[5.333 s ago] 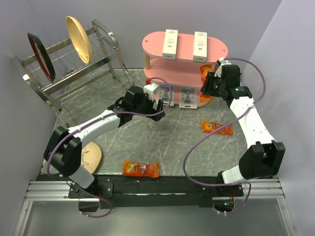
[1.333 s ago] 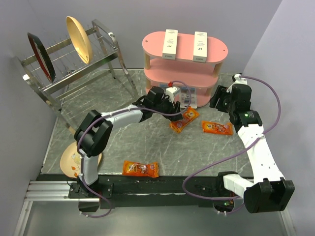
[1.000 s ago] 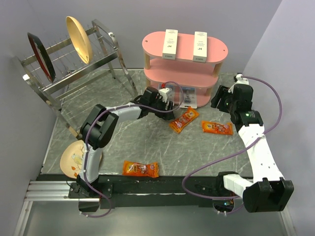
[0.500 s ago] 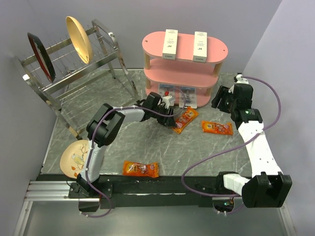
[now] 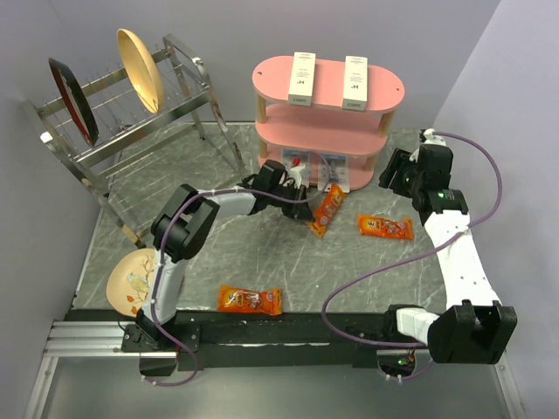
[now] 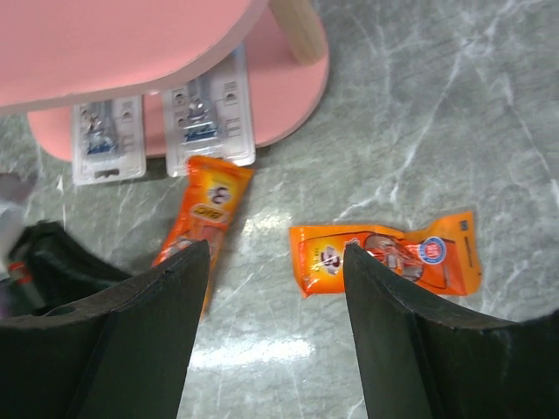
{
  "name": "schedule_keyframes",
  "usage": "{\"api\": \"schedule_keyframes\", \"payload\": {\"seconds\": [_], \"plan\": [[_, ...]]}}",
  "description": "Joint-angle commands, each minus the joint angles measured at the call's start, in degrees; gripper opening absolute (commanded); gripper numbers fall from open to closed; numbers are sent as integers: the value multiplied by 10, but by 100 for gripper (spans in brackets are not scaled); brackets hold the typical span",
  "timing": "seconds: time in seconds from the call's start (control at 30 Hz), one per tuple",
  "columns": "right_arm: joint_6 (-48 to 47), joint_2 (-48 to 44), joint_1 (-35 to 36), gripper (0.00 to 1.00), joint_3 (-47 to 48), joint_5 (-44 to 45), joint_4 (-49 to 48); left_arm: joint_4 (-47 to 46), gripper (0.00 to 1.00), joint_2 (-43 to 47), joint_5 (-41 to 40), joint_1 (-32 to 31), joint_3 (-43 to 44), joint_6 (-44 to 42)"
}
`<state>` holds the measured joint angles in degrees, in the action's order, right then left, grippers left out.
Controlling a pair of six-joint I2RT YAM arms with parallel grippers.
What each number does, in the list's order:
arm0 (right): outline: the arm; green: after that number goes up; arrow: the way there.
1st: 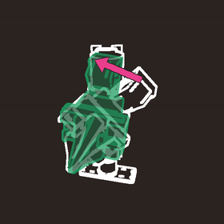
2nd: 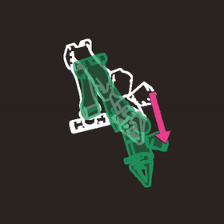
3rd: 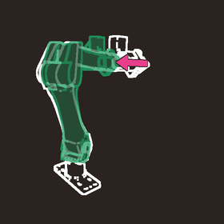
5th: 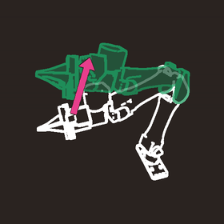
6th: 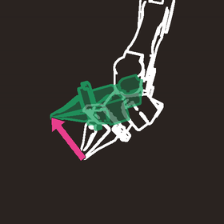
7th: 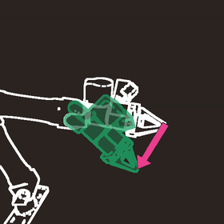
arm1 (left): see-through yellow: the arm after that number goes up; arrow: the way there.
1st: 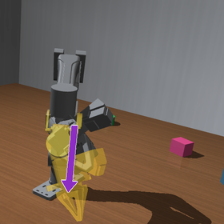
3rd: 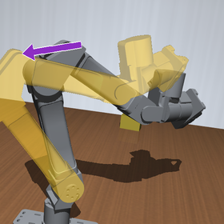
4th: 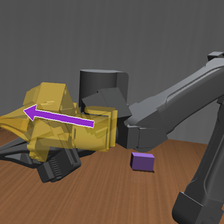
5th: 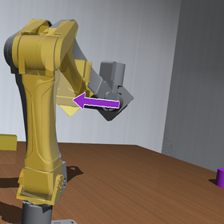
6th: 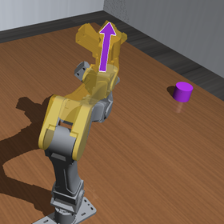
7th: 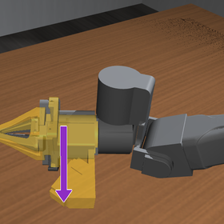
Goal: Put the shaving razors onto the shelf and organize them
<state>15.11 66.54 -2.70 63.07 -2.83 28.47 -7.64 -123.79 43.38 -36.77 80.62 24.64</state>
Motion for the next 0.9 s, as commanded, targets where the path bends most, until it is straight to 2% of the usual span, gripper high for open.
{"api": "schedule_keyframes", "payload": {"seconds": [0.0, 0.2, 0.47, 0.6, 0.87], "plan": [[5, -1, -28, 70, 27, 12, -17, -64, 1, 92, 52, 5, -12, 28], [-1, 8, -55, 70, 29, 17, -16, -45, 1, 141, 90, 6, -24, -10], [-25, 2, -58, 70, 16, 27, -23, -71, 1, 200, 101, 11, -24, -6], [-38, -7, -62, 70, 10, 40, -22, -77, 1, 225, 101, 12, 19, -5], [-51, -30, -72, 70, -8, 45, -23, -110, 1, 201, 116, 10, 124, 43]]}}
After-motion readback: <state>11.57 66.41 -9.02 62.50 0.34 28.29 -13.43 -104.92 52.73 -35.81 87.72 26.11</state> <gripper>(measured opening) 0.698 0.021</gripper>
